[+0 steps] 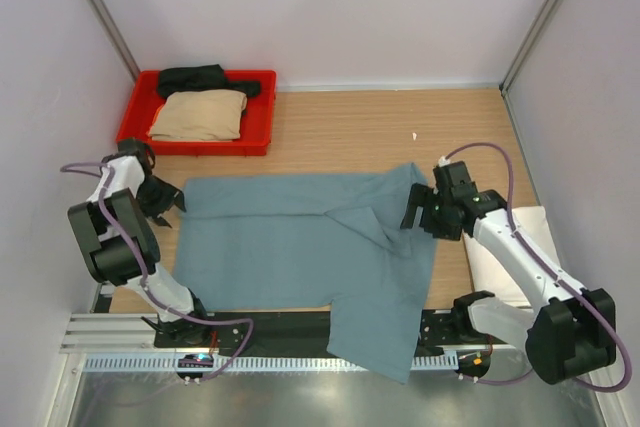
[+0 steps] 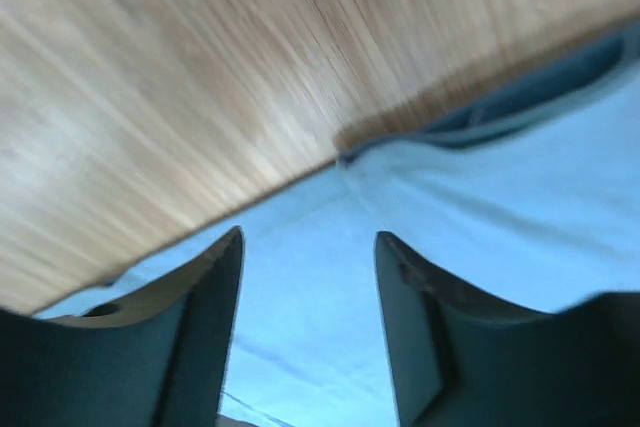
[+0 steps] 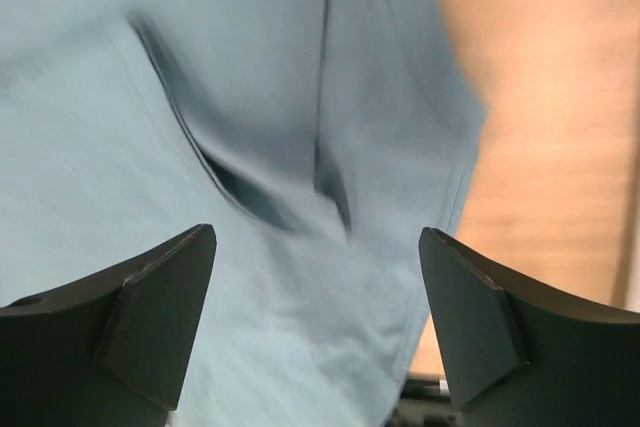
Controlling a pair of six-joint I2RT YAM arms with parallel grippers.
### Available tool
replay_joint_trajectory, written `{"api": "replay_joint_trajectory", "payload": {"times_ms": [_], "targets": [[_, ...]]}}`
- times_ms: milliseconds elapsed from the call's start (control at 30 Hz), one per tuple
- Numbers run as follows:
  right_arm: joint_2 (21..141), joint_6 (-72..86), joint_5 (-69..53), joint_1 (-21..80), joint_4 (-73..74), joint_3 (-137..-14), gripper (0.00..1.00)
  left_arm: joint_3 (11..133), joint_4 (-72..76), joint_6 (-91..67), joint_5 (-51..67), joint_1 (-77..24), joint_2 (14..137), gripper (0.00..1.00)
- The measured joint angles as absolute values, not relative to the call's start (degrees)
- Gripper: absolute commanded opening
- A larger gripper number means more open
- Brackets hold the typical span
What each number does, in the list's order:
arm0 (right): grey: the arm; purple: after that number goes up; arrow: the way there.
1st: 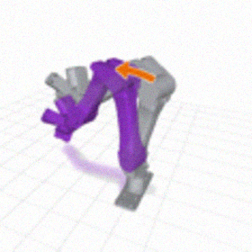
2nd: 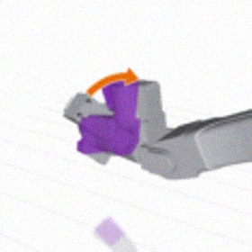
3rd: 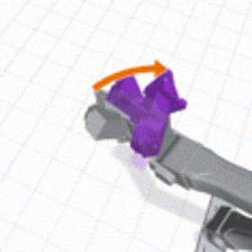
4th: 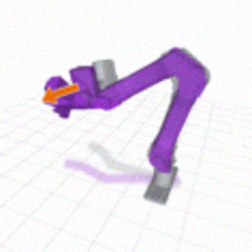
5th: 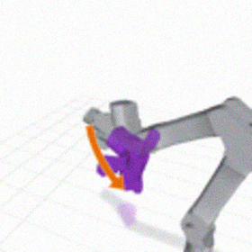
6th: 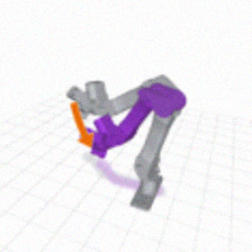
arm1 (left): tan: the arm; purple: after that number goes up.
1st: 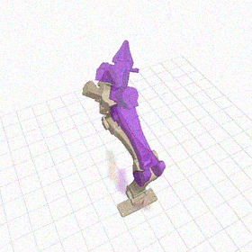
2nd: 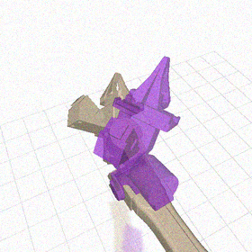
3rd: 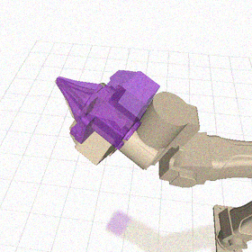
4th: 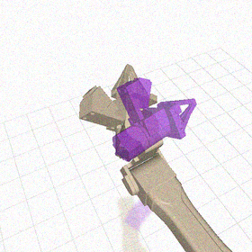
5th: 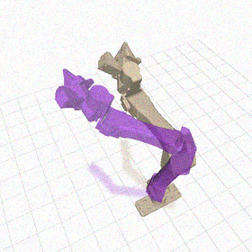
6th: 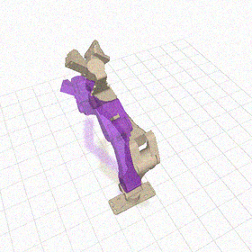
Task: Fold and stack the t-shirts
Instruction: Fold the tshirt
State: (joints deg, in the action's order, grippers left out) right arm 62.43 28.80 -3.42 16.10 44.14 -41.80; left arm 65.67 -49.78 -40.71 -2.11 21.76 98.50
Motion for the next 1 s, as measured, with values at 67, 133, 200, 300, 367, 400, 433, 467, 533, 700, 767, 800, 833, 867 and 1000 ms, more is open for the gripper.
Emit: {"api": "replay_joint_trajectory", "payload": {"times_ms": [67,133,200,300,367,400,433,467,533,700,767,800,833,867,1000], "targets": [[63.35,27.68,-2.09,13.21,41.63,-45.84,0.81,66.43,-50.72,-40.82,-2.46,21.52,95.5,0.43],[66.5,27.64,-1.52,9.63,37.39,-49.63,0.73,68.69,-50.87,-40.45,-2.79,20.64,93.76,0.35],[71.57,27.97,-1.69,6.37,31.53,-53.17,0.62,71.53,-49.87,-39.88,-2.7,18.76,93.67,0.25],[81.69,28.34,-2.68,3.25,23.35,-57.36,0.52,74.43,-46.3,-38.76,-1.61,14.44,94.61,0.16],[87.74,28.01,-3.27,2.76,21.28,-60.27,0.55,74.89,-44.23,-38.59,0.25,12.21,96.05,0.11],[91.05,27.73,-3.88,2.66,20.43,-62.15,0.57,74.91,-43.18,-38.7,1.34,11.42,97.25,0.11],[93.6,27.49,-4.67,2.59,19.27,-63.53,0.58,74.91,-42.52,-38.76,2.17,11.07,98.63,0.11],[95.79,27.27,-5.34,2.59,18.24,-64.79,0.6,74.91,-41.89,-38.85,2.83,10.96,99.9,0.1],[99.39,27.16,-6.79,2.59,16.67,-66.94,0.6,74.96,-41.06,-38.98,3.6,11.14,103.0,0.09],[105.08,27.33,-9.43,2.59,14.96,-70.32,0.58,74.98,-40.6,-39.42,4.21,11.49,107.85,0.09],[106.06,27.38,-10.02,2.59,14.79,-70.57,0.55,75.13,-40.58,-39.83,4.25,11.49,108.9,0.07],[106.28,27.35,-10.24,2.59,14.83,-70.57,0.54,75.29,-40.53,-40.01,4.23,11.49,109.32,0.06],[106.48,27.42,-10.35,2.59,14.81,-70.57,0.51,75.53,-40.56,-40.1,4.23,11.49,109.75,0.06],[106.61,27.42,-10.52,2.59,14.81,-70.57,0.44,75.68,-40.51,-40.21,4.19,11.49,110.13,0.05],[107.79,27.53,-10.94,2.59,14.72,-70.98,0.38,75.85,-40.51,-40.71,4.12,11.49,111.28,0.04]]}}
